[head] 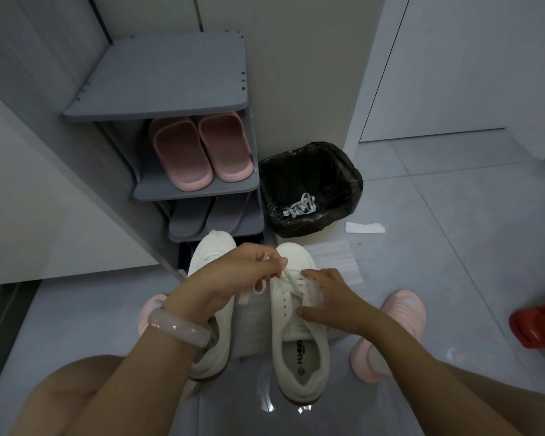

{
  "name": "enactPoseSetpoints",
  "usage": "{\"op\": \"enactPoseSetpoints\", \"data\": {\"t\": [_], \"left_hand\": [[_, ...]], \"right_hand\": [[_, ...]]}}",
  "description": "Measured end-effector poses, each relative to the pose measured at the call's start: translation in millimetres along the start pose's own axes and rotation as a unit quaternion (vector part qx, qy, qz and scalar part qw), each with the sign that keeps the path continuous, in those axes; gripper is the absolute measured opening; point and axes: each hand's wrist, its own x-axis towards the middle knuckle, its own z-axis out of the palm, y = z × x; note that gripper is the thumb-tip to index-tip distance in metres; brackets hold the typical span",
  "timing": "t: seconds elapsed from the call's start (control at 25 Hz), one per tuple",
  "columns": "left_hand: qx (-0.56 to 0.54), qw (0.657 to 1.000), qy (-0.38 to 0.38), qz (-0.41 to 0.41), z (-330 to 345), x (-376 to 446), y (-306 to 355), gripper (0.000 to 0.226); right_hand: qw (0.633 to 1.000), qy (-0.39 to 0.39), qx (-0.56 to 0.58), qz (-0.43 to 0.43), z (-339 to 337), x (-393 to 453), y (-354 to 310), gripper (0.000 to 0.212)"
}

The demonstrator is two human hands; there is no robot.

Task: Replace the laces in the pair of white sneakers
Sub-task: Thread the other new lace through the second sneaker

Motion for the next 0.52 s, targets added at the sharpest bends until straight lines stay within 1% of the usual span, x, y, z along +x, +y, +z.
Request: {"op": "enactPoseSetpoints", "data": {"t": [0.08, 0.12, 0.16, 0.2, 0.24, 0.28, 0.32, 0.36, 0.4, 0.44, 0.52], "left_hand": [[0.043, 0.999, 0.020, 0.012, 3, 1, 1, 0.033], [0.040, 0.998, 0.032, 0.027, 3, 1, 1, 0.030], [0.012, 0.998, 0.037, 0.046, 4, 1, 2, 0.026], [-0.030, 0.997, 0.032, 0.066, 5, 1, 3, 0.020], [-0.059, 0.995, 0.027, 0.080, 8, 3, 3, 0.015], [-0.053, 0.995, 0.034, 0.079, 11, 8, -3, 0.017], [0.002, 0.996, 0.060, 0.065, 13, 15, -11, 0.025], [0.099, 0.991, 0.084, 0.040, 15, 23, -22, 0.034], [0.206, 0.975, 0.080, 0.011, 17, 28, -32, 0.041], [0.288, 0.956, 0.054, -0.015, 21, 31, -42, 0.044], [0.373, 0.926, 0.004, -0.055, 27, 31, -52, 0.041]], "right_hand": [[0.999, 0.029, -0.027, -0.015, 2, -3, -1, 0.073], [0.997, 0.046, -0.049, -0.047, 4, -4, -3, 0.064], [0.993, 0.060, -0.058, -0.082, 5, -6, -7, 0.050], [0.989, 0.073, -0.040, -0.119, 6, -9, -13, 0.034], [0.987, 0.083, 0.015, -0.135, 2, -13, -23, 0.017], [0.982, 0.087, 0.105, -0.131, -4, -17, -32, 0.003], [0.967, 0.102, 0.203, -0.119, -13, -21, -40, 0.010], [0.943, 0.132, 0.286, -0.104, -24, -23, -45, 0.014], [0.916, 0.182, 0.347, -0.089, -35, -26, -47, 0.016], [0.888, 0.240, 0.386, -0.072, -47, -27, -47, 0.017], [0.830, 0.349, 0.434, -0.038, -69, -31, -42, 0.019]]}}
